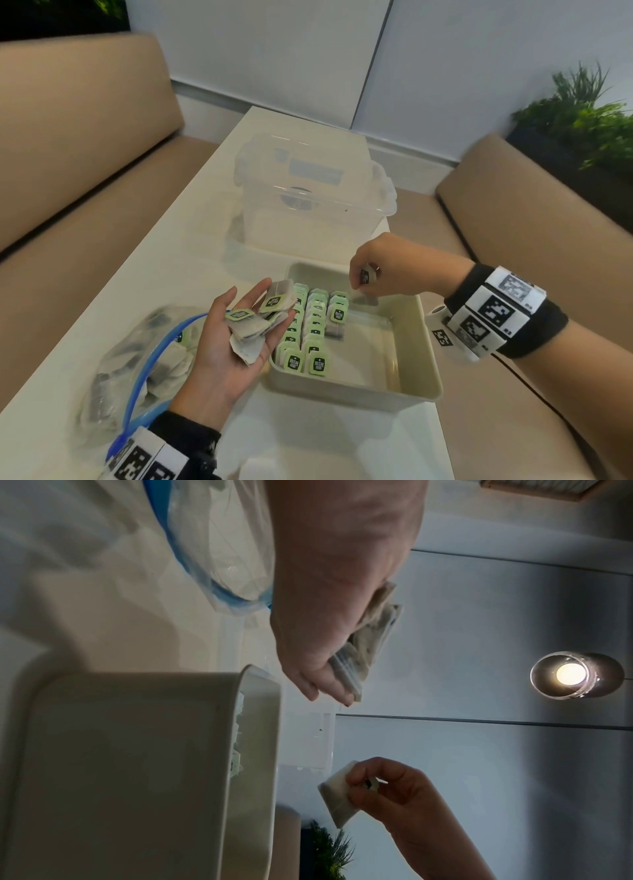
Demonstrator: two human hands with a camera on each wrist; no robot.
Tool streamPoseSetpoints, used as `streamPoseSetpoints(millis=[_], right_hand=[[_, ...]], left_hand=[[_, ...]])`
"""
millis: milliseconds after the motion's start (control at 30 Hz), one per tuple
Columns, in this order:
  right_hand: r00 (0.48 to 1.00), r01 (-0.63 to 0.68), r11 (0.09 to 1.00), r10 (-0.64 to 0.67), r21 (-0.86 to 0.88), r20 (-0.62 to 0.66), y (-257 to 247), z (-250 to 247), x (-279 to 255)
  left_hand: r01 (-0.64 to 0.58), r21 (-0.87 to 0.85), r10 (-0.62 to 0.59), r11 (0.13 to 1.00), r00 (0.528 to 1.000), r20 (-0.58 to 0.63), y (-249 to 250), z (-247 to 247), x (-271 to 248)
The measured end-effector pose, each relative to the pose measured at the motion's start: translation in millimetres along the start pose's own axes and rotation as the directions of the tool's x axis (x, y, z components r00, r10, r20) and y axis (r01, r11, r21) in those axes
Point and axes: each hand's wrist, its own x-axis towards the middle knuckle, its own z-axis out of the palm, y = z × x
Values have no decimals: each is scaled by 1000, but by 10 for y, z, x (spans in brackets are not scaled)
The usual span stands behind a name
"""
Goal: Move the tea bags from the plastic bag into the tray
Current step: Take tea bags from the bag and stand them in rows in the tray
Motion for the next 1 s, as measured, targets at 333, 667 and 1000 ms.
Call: streamPoseSetpoints(millis=[333, 667, 1000], right_hand=[[997, 48, 993, -54, 110, 57, 93, 155, 59], [938, -213, 956, 142, 201, 317, 243, 671, 282], [933, -223, 974, 228, -52, 278, 203, 956, 708]], left_hand=[[-1, 18, 1, 1000, 1000, -5, 35, 4, -13], [-17, 34, 17, 999, 1000, -7, 101, -35, -17], [-38, 30, 38, 999, 999, -11, 168, -66, -17]])
